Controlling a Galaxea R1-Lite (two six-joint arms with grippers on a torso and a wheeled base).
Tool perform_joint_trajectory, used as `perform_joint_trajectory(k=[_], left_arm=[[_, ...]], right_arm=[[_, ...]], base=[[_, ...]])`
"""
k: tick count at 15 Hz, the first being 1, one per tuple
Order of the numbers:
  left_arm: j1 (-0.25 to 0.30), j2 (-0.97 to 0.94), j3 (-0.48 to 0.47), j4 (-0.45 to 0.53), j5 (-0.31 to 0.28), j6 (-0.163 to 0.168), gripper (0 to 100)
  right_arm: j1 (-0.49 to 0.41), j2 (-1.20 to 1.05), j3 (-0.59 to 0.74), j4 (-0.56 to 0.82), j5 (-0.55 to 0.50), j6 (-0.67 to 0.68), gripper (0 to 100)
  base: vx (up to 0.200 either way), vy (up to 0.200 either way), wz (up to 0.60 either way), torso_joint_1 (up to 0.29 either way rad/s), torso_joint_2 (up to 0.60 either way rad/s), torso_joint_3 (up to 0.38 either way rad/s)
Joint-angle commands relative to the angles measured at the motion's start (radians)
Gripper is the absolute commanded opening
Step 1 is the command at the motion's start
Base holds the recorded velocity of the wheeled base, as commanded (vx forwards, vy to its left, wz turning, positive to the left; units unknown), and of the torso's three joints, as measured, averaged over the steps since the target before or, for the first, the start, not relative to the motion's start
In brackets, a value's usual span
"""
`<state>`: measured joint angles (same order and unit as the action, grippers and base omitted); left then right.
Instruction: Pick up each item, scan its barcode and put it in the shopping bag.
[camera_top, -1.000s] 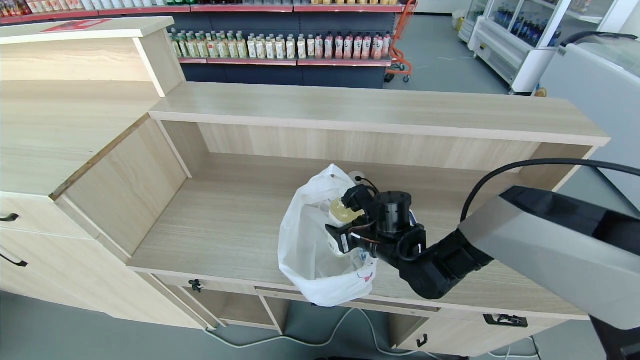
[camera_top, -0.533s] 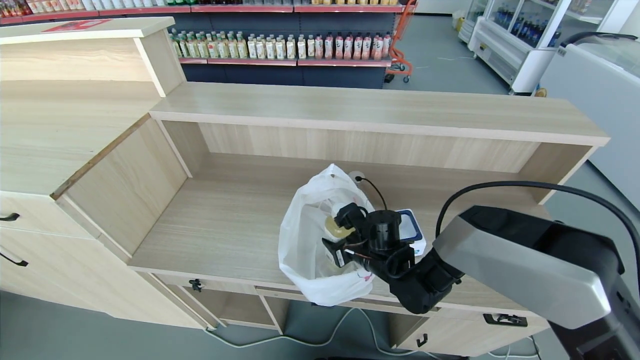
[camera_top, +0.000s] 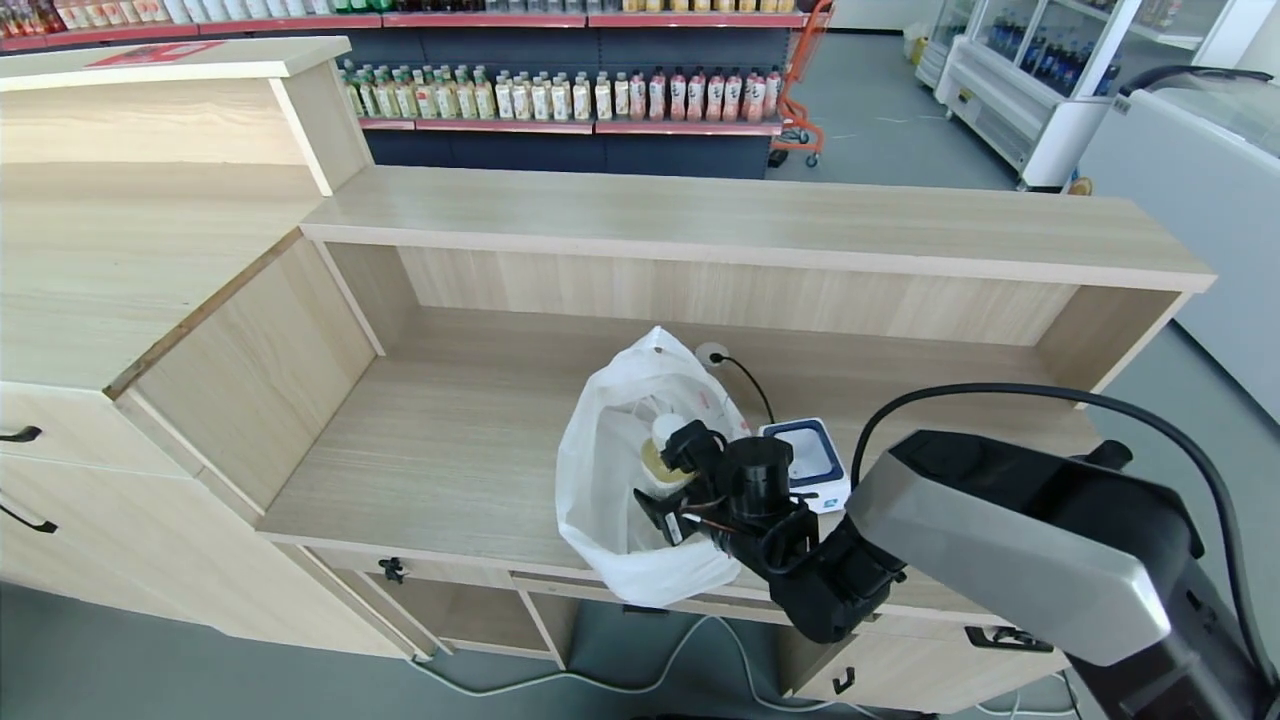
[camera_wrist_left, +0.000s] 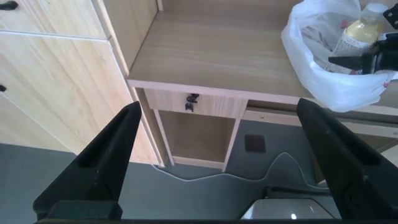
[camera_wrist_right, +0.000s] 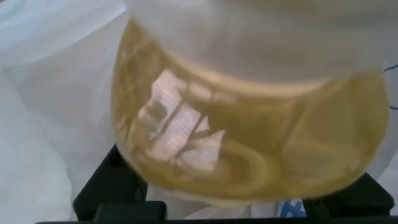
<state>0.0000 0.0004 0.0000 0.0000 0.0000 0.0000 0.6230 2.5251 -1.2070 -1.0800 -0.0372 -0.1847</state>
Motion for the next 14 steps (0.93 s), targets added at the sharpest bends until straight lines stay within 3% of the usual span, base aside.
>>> perform_joint_trajectory(k=[1,5,10,14], left_arm=[[0.000,0.000,0.000,0.000,0.000,0.000,100],[0.000,0.000,0.000,0.000,0.000,0.000,100],[0.000,0.000,-0.002,0.000,0.000,0.000,100],[0.000,0.000,0.000,0.000,0.000,-0.003,100]], right_arm=[[0.003,0.001,-0.011,0.003,0.002,0.001,100],[0.004,-0.089,-0.062,0.083,0.007,0.016,100],[0.040,-0.246,-0.057,0.221,0.007,0.186,100],[-0.012,-0.362,-0.048,0.295,0.005,0.215,100]], base=[[0.000,0.000,0.00,0.000,0.00,0.000],[0.000,0.000,0.00,0.000,0.00,0.000],[0.000,0.000,0.00,0.000,0.00,0.000],[0.000,0.000,0.00,0.000,0.00,0.000]])
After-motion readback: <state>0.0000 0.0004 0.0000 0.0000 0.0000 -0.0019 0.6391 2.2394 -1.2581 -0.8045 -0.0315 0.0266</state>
